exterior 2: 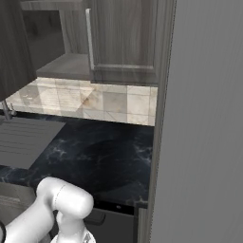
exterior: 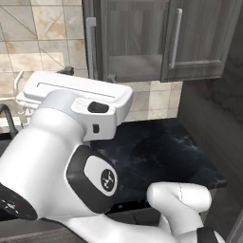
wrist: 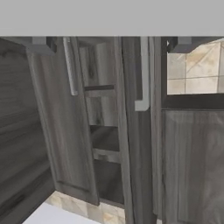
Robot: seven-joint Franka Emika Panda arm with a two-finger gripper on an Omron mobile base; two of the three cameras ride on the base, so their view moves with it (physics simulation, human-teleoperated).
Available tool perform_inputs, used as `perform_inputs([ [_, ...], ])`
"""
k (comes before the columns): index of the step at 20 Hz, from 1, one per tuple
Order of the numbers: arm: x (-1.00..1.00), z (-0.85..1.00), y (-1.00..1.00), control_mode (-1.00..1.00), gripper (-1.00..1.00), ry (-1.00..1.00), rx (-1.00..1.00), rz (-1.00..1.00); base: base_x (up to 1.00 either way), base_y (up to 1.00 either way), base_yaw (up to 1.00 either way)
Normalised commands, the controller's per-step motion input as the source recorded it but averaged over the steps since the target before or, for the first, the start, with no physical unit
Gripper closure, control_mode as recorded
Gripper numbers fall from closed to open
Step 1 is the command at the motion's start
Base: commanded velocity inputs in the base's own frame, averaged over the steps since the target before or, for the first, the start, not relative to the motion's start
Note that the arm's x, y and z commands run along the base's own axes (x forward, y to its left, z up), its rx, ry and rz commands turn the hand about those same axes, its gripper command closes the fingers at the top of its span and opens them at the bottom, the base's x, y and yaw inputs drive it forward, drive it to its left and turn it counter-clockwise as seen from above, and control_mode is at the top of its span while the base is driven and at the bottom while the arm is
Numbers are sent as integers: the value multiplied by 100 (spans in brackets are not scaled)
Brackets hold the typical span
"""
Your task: Open the cabinet and move the ladle to the pot. Then close the cabinet.
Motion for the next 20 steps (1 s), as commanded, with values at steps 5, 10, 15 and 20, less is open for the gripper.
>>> perform_inputs([
  [5, 23, 0, -1, -100, -100, 0, 0, -11, 0, 0, 0],
  [10, 33, -2, 0, -100, -100, 0, 0, -16, 0, 0, 0],
  [15, 26, -11, 0, -100, -100, 0, 0, -15, 0, 0, 0],
  [20, 17, -36, -1, -100, -100, 0, 0, -9, 0, 0, 0],
])
